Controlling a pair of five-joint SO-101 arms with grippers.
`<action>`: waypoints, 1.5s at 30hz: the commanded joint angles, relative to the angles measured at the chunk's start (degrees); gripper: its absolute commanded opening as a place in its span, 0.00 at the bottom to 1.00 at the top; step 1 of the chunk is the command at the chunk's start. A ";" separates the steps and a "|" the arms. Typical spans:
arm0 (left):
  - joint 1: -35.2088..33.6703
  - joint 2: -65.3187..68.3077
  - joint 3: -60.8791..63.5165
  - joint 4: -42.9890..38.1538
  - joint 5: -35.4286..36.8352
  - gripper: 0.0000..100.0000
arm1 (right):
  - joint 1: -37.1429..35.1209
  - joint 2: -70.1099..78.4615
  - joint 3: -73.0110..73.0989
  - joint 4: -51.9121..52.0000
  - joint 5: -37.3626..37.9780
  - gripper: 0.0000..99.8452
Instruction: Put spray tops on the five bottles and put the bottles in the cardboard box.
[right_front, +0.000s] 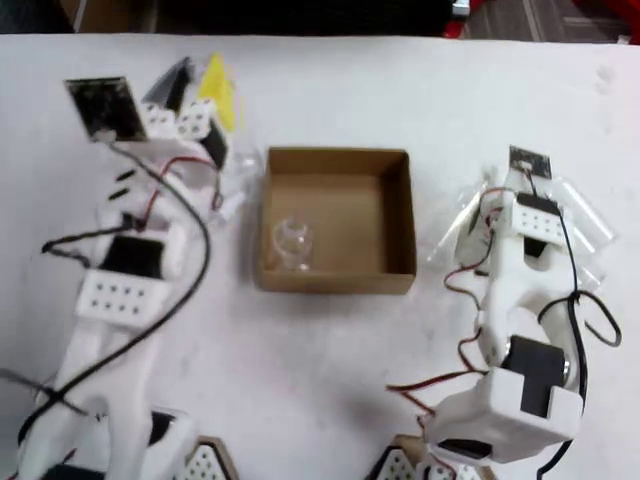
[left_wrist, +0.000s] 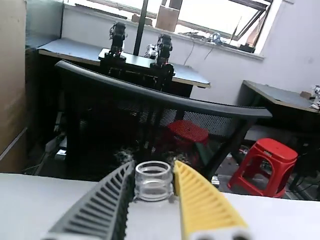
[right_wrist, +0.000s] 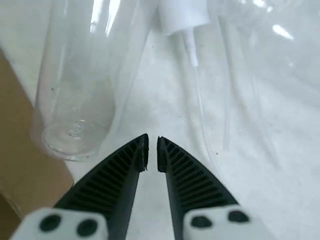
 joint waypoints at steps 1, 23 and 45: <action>2.95 5.58 -0.26 -10.99 0.79 0.02 | -1.01 -0.22 -0.18 -0.84 -0.70 0.02; 8.04 31.34 10.11 -51.52 -7.65 0.02 | -1.01 -0.22 -0.35 -0.92 -0.70 0.02; 8.84 44.79 8.44 -64.62 -8.09 0.02 | -1.01 -0.22 -0.35 -0.92 -0.70 0.02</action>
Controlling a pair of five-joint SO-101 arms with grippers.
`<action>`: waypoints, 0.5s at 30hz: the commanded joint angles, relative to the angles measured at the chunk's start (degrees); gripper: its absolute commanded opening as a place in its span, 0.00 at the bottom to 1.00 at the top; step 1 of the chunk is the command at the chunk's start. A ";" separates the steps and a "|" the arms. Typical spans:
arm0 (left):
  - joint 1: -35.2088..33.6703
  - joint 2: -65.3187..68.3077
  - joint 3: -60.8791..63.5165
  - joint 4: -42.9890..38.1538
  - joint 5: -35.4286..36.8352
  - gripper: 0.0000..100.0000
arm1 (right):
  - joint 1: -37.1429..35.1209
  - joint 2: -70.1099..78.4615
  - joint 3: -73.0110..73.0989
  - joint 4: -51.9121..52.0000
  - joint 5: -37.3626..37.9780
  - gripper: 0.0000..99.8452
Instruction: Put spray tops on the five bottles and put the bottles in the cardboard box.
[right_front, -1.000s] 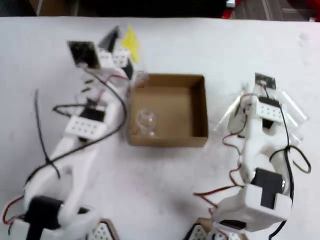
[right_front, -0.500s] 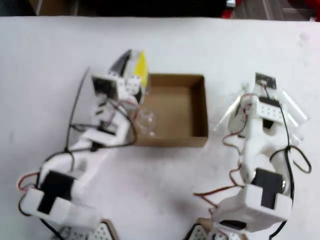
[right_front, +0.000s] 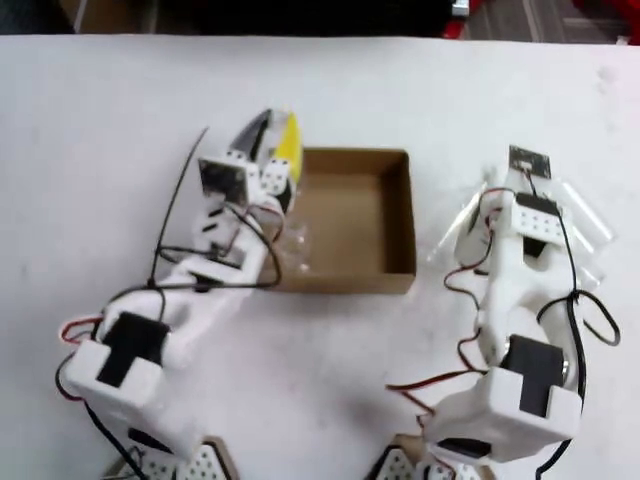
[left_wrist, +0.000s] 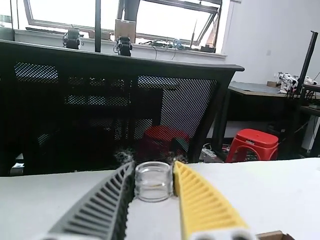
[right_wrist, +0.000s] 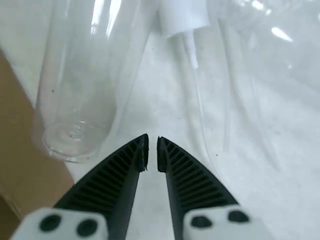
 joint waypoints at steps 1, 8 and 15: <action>0.75 0.22 -3.78 -1.58 -0.88 0.02 | -1.01 -0.22 -0.35 -0.57 -0.70 0.02; 0.92 0.75 -4.31 -1.49 -0.88 0.02 | -1.01 -0.22 -0.26 -0.57 -0.70 0.02; 0.48 3.12 -6.68 -1.58 -0.88 0.02 | -1.01 -0.22 -0.09 -0.57 -0.70 0.02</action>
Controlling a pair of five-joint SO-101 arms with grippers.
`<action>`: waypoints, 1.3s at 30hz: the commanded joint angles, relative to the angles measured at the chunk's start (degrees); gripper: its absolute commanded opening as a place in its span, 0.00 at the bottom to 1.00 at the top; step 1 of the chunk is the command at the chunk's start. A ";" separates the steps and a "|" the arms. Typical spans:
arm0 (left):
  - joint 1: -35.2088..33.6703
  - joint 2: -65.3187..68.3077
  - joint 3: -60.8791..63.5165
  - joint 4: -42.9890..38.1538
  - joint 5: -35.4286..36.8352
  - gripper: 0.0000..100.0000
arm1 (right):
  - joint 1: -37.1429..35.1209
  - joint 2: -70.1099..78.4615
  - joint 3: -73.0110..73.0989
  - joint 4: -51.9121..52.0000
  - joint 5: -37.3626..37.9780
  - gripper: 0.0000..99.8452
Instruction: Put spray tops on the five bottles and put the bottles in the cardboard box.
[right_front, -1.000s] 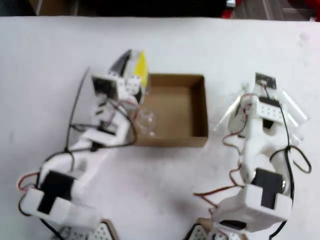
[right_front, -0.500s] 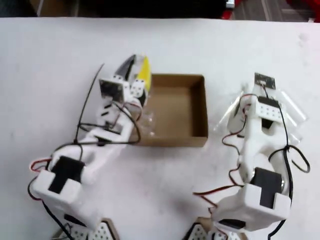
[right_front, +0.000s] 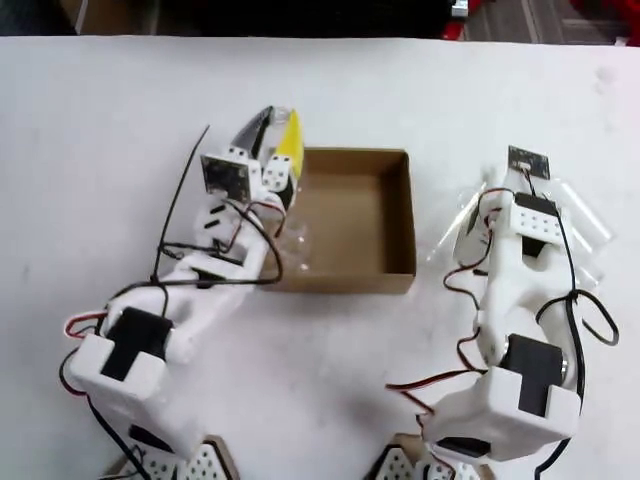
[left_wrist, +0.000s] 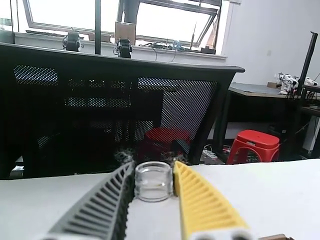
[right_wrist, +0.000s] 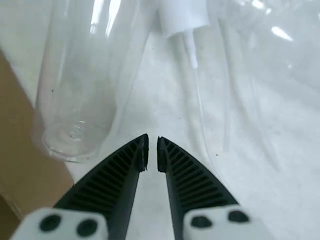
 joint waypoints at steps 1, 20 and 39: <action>0.40 2.68 -5.45 -1.49 -0.53 0.02 | -1.01 -0.22 -0.18 -0.57 -0.70 0.02; 0.84 6.99 -6.24 -1.41 0.00 0.35 | -1.01 -0.22 -0.18 -0.57 -0.70 0.02; -2.59 -4.97 -0.26 -1.49 5.45 0.23 | -1.01 -0.22 -0.44 -0.57 -0.70 0.02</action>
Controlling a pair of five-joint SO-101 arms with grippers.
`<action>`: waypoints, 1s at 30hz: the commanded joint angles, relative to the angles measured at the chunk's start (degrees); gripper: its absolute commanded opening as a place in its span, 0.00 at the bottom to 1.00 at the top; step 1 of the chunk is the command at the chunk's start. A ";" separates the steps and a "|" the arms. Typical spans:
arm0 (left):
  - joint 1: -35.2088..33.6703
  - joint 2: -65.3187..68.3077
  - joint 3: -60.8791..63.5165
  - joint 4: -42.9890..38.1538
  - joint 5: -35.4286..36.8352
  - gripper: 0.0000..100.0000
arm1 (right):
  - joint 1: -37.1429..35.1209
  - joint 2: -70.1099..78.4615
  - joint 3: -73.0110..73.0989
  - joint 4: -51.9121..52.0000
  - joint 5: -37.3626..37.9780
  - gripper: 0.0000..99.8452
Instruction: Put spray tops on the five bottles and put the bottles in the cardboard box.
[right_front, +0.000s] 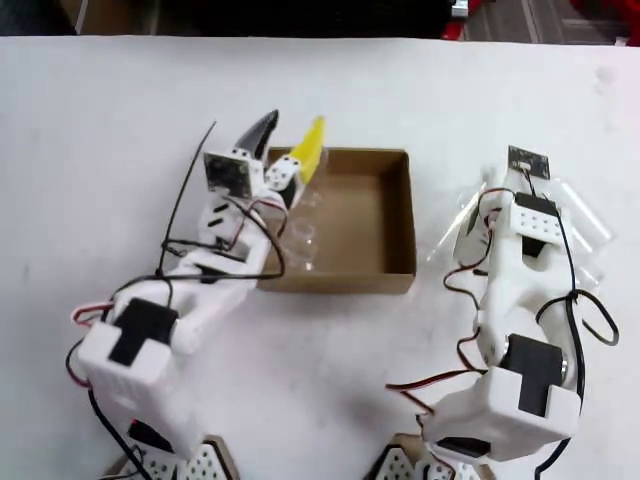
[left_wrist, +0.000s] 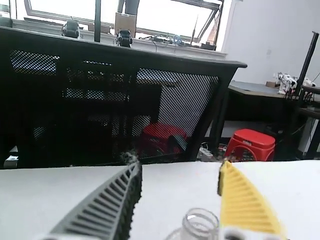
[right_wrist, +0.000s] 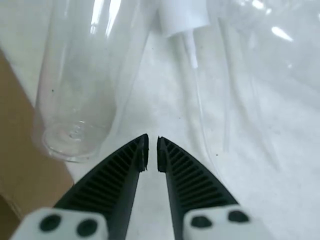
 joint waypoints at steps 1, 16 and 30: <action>-2.68 -9.27 2.37 -1.41 3.69 0.22 | -1.01 -0.22 -0.44 -0.57 -0.70 0.02; -16.40 -48.57 6.77 41.32 18.55 0.22 | -0.92 -0.22 -0.18 -2.77 -0.88 0.02; -17.27 -79.43 6.77 90.11 19.16 0.22 | -0.66 -0.22 1.32 -3.03 -0.79 0.02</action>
